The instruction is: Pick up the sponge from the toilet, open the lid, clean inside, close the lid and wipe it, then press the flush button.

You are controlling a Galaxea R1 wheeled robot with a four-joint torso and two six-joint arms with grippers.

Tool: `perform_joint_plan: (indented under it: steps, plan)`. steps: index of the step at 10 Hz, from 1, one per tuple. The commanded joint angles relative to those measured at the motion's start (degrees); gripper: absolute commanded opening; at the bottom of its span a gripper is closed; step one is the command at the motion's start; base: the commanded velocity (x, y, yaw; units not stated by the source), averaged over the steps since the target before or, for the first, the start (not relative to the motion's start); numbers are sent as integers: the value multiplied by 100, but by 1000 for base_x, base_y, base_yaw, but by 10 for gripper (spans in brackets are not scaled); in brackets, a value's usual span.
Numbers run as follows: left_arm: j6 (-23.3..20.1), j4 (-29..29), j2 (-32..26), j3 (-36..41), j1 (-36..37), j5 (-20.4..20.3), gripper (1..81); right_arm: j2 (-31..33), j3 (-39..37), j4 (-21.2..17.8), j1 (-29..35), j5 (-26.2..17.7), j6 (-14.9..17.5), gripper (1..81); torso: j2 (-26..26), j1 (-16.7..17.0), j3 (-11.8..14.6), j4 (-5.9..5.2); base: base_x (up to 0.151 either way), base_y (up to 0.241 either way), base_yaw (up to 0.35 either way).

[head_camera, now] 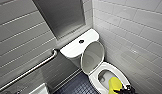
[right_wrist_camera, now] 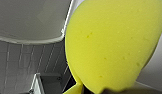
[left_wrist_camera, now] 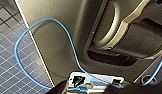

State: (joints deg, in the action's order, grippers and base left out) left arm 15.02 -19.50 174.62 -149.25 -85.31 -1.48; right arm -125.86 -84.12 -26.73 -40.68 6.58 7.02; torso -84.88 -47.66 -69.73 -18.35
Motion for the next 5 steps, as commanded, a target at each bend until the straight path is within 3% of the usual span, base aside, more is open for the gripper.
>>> perform_joint_plan:
  steps: [1,2,3,5]
  plan:
    - [-17,-9,-58,-8,-183,473,811,-30,-235,-156,1056,-931,10,10,0,0,0,-300,0,0,0]
    - [-17,-9,-58,1,-175,473,811,-135,-315,-157,1127,-948,10,10,0,0,0,-564,0,0,0]
    - [-17,-9,-58,1,-175,473,811,-302,-498,-165,1180,-1070,10,10,0,0,0,-637,0,0,0]
    - [-17,-9,-67,-17,-175,482,811,-565,-718,-174,1233,-1124,1,10,0,0,0,-982,0,0,0]
